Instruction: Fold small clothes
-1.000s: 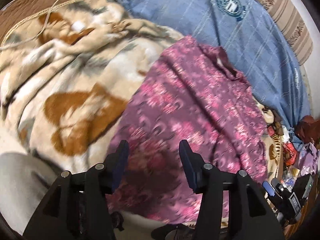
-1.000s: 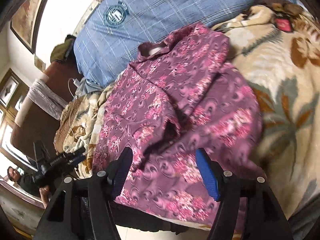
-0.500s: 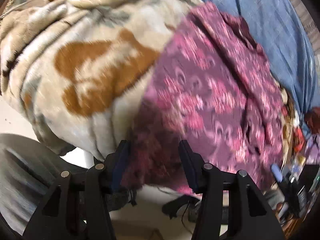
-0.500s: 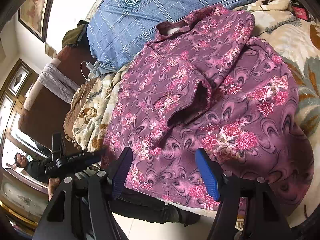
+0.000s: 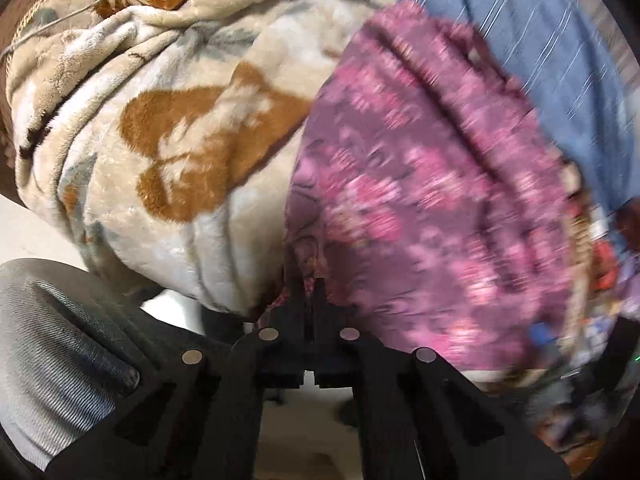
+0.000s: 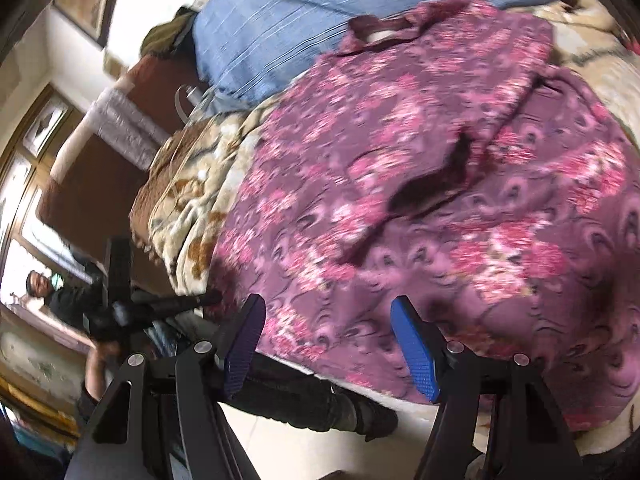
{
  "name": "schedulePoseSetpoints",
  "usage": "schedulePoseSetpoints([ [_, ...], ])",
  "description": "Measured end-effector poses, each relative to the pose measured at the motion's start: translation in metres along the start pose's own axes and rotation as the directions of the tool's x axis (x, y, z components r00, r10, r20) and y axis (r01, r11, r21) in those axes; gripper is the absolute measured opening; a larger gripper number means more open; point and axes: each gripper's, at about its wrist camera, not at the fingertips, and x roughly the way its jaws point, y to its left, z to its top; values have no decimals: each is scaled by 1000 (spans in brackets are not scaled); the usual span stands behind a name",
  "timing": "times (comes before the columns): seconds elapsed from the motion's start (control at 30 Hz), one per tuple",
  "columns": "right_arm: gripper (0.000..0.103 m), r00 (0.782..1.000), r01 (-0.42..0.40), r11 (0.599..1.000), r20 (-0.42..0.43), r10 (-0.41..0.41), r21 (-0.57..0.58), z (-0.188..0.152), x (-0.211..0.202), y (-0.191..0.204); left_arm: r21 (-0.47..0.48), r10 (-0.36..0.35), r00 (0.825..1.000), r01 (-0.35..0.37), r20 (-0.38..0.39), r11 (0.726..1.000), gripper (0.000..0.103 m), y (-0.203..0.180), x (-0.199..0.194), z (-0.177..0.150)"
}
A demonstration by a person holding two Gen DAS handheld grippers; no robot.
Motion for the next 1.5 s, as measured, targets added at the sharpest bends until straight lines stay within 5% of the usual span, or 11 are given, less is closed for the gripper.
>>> schedulePoseSetpoints([
  [0.23,70,997,16,985,-67,-28,-174,-7,28,45,-51,-202,979,202,7,978,0,-7,-38,25],
  [0.6,71,975,120,846,-97,-198,-520,-29,94,120,-92,-246,969,242,-23,966,0,-17,-39,57],
  [0.67,65,960,192,808,-64,-272,-557,-37,103,120,-104,-235,971,231,-30,967,0,-13,-35,60],
  [0.73,44,948,258,788,-13,-319,-559,-42,100,115,-109,-229,973,224,-39,969,0,-10,-30,63],
  [0.9,3,934,315,805,14,-357,-503,-45,76,96,-134,-219,974,210,-57,968,1,0,-16,63],
  [0.97,3,952,266,854,-19,-307,-446,-39,69,87,-145,-188,981,181,-42,973,5,6,-12,58],
  [1.0,3,957,249,869,-28,-288,-429,-35,66,85,-139,-165,986,158,-40,978,10,9,-11,56],
  [1.07,3,964,228,882,-33,-264,-412,-32,60,84,-156,-145,989,137,-41,978,43,18,-6,47],
  [1.1,3,966,222,887,-35,-258,-406,-33,59,83,-185,-149,987,137,-53,973,46,24,0,41],
  [1.43,3,968,200,908,-71,-242,-368,-37,67,75,-179,-142,981,117,-133,977,46,20,38,4],
  [1.5,3,968,199,908,-71,-241,-368,-38,67,75,-140,-120,985,102,-123,985,16,13,38,1],
])
